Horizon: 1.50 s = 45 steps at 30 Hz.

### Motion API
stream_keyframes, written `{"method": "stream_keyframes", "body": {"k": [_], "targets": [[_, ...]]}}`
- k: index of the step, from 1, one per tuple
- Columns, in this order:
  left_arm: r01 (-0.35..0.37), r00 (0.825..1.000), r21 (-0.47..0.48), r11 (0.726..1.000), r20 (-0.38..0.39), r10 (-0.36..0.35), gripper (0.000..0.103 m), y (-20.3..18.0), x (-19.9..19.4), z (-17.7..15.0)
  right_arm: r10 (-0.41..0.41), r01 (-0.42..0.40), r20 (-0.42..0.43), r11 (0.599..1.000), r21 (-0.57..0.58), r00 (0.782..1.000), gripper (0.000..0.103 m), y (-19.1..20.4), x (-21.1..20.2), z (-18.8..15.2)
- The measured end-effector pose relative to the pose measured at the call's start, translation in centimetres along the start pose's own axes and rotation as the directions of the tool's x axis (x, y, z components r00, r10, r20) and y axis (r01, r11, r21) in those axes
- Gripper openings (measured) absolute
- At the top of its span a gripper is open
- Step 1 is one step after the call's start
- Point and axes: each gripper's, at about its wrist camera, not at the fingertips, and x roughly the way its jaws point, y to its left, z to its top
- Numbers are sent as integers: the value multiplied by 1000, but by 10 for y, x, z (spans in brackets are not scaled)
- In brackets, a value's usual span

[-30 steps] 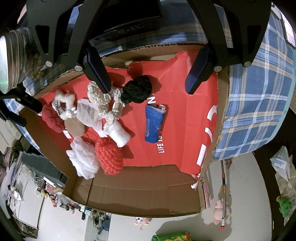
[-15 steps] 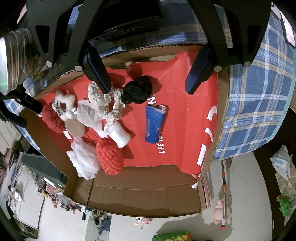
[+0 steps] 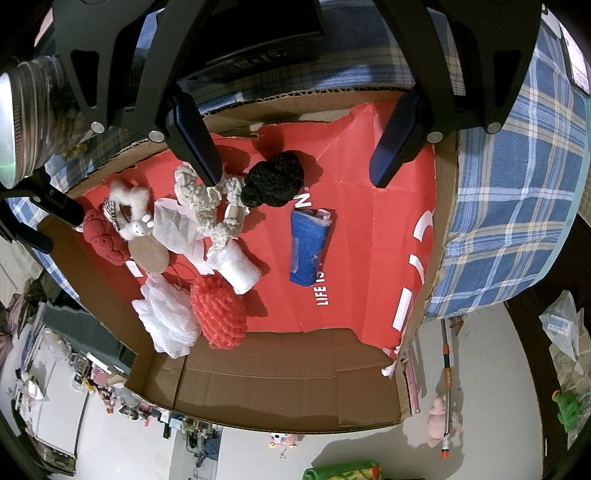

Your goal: Organize soft objects

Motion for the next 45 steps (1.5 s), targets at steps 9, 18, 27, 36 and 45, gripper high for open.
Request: {"method": "stream_keyframes", "body": {"k": [9, 18, 27, 36, 45], "targets": [[21, 999, -7, 1000, 49, -20, 82, -5, -28, -2, -37, 38, 54, 999, -24, 998, 103, 3, -22, 6], [27, 984, -5, 1000, 174, -26, 85, -18, -98, -25, -41, 40, 138, 999, 15, 990, 103, -6, -83, 2], [43, 975, 1, 999, 217, -43, 97, -41, -126, -85, 5, -11, 184, 999, 36, 983, 103, 0, -145, -49], [29, 995, -1, 1000, 94, -29, 97, -56, -83, -124, 26, -31, 89, 998, 61, 996, 103, 10, -121, -111], [-68, 998, -36, 997, -17, 67, 97, -59, -42, -132, 0, 2, -51, 999, 39, 999, 103, 20, -69, -132]]}}
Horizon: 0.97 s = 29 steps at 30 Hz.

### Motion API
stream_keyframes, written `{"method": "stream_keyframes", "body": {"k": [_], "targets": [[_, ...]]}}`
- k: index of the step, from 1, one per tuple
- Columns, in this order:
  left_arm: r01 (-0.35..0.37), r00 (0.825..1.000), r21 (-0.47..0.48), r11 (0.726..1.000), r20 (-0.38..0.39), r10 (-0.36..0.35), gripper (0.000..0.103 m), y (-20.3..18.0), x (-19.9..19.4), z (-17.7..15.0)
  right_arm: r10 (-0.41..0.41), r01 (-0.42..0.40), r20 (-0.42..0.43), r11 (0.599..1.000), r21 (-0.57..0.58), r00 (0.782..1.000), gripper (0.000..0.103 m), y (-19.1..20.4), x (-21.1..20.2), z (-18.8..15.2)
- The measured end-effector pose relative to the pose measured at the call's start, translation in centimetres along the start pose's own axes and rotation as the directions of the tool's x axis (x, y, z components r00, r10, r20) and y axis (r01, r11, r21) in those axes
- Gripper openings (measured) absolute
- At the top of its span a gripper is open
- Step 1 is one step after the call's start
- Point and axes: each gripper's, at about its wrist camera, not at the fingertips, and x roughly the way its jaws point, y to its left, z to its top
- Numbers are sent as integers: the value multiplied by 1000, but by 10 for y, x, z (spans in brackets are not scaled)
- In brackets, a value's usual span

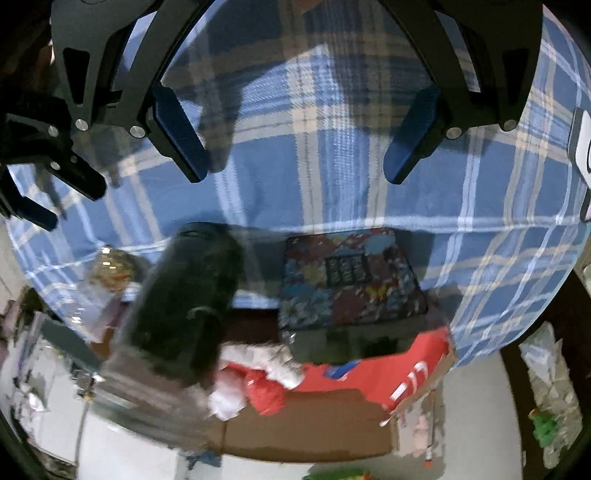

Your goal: Organize soft objects

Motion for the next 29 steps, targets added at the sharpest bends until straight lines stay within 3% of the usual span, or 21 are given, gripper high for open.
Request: {"method": "stream_keyframes", "body": {"k": [4, 29], "targets": [[-33, 999, -10, 999, 8, 33, 101, 0, 2, -1, -14, 15, -58, 1000, 19, 998, 103, -2, 15, -1], [-36, 999, -12, 999, 10, 36, 103, 0, 0, -3, -22, 24, -60, 999, 44, 998, 103, -8, 17, 1]]}}
